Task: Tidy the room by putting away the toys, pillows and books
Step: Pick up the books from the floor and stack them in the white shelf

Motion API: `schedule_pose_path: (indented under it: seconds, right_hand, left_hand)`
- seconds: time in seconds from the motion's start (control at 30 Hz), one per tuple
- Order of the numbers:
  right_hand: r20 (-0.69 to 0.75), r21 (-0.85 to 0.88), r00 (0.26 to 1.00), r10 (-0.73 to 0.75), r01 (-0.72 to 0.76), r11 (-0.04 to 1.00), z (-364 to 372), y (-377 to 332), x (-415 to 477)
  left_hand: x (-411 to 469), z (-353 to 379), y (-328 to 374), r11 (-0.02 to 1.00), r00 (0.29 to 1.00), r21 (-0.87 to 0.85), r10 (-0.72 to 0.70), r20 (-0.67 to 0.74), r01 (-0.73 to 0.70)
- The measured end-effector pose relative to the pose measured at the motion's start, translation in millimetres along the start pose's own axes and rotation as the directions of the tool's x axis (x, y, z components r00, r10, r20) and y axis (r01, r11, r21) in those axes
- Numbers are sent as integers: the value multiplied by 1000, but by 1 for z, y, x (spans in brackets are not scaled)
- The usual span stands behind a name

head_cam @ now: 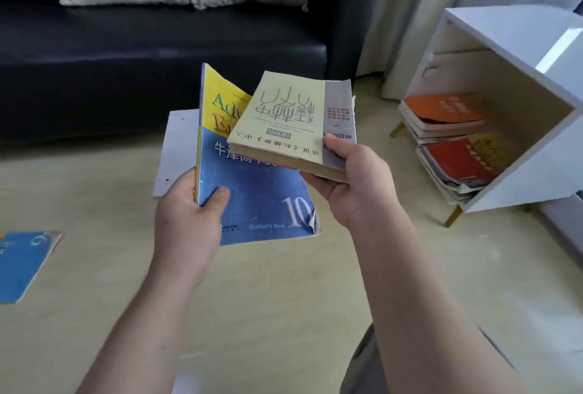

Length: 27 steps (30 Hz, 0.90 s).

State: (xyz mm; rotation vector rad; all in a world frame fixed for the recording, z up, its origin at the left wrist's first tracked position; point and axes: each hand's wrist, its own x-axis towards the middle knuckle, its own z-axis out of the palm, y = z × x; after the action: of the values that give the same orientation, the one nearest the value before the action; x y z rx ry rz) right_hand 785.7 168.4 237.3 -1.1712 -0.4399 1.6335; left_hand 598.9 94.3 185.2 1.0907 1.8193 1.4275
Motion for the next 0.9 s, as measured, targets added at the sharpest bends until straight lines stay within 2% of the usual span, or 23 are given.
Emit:
schedule_pose_path:
  seconds: [0.1, 0.2, 0.4, 0.67, 0.77, 0.87, 0.9]
  right_hand:
    - [-15, 111, 1000, 11, -10, 994, -37, -37, 26]
    - [6, 237, 999, 46, -46, 971, -77, -73, 53]
    - [29, 340, 999, 24, -32, 940, -155, -130, 105]
    - [-15, 557, 997, 71, -51, 829, -196, -148, 149]
    - [-65, 514, 996, 59, -17, 858, -212, -151, 155]
    - [-114, 323, 993, 37, 2, 946, -240, -159, 149]
    - [-124, 248, 992, 35, -3, 969, -250, -162, 144]
  left_hand:
    - [16, 71, 22, 999, 999, 44, 16, 40, -17]
    - [37, 145, 39, 997, 994, 24, -69, 91, 67]
    - [69, 274, 65, 992, 960, 83, -115, 256, 97]
    - [117, 370, 80, 978, 803, 187, -185, 567, 93]
    - [133, 391, 66, 958, 712, 236, -278, 644, 161]
    - [147, 404, 55, 928, 671, 239, -371, 642, 284]
    - [155, 409, 52, 907, 620, 230, -412, 668, 354]
